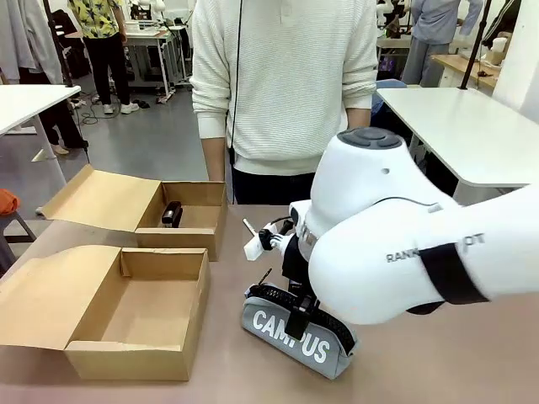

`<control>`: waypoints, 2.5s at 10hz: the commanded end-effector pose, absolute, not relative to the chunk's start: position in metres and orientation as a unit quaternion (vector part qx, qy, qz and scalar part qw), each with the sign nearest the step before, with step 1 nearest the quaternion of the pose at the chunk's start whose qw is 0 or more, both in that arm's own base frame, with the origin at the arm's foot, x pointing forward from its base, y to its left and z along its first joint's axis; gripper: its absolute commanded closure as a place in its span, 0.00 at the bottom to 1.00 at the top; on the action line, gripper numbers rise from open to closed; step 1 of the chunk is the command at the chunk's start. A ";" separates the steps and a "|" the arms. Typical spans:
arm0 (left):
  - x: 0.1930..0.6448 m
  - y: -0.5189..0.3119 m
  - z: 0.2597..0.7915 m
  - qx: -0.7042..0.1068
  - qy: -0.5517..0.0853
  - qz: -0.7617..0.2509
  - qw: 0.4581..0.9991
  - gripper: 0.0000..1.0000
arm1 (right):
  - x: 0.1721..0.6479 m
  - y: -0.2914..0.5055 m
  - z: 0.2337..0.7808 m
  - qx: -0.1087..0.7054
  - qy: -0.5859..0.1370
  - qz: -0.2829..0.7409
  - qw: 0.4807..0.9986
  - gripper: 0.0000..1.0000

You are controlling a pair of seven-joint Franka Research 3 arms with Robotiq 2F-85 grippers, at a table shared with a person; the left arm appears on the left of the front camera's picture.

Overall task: Place items inside the box.
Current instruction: Pick up a Pencil pouch or Stapler and place it inside the Mailer Box closest to the robot.

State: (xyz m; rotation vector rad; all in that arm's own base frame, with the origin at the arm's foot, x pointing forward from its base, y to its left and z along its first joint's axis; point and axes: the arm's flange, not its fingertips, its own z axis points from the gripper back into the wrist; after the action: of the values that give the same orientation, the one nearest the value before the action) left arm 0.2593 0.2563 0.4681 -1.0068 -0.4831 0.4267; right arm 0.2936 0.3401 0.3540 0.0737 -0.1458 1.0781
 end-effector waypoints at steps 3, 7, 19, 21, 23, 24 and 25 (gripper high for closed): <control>0.258 0.256 0.469 -0.476 -0.233 0.191 0.826 0.00 | 0.312 0.350 0.329 0.037 -0.048 0.498 0.865 0.00; 0.258 0.256 0.469 -0.476 -0.233 0.191 0.826 0.00 | 0.308 0.352 0.327 0.032 -0.033 0.500 0.865 0.60; 0.258 0.256 0.469 -0.476 -0.233 0.191 0.826 0.00 | 0.253 0.343 0.379 0.047 0.075 0.461 0.883 1.00; 0.258 0.256 0.469 -0.476 -0.233 0.191 0.826 0.00 | 0.199 0.304 0.410 0.056 0.055 0.385 0.920 1.00; 0.258 0.256 0.469 -0.476 -0.233 0.191 0.826 0.00 | 0.160 0.273 0.418 0.048 0.008 0.341 0.939 1.00; 0.258 0.256 0.469 -0.476 -0.233 0.191 0.826 0.00 | 0.209 0.311 0.404 0.063 0.063 0.392 0.916 1.00; 0.258 0.256 0.469 -0.476 -0.233 0.191 0.826 0.00 | 0.209 0.311 0.404 0.063 0.063 0.392 0.916 1.00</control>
State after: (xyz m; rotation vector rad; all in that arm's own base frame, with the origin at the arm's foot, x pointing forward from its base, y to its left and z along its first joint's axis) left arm 0.2588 0.2566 0.4682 -1.0068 -0.4843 0.4264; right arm 0.1849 0.2884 0.4126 0.1193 0.0793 0.7547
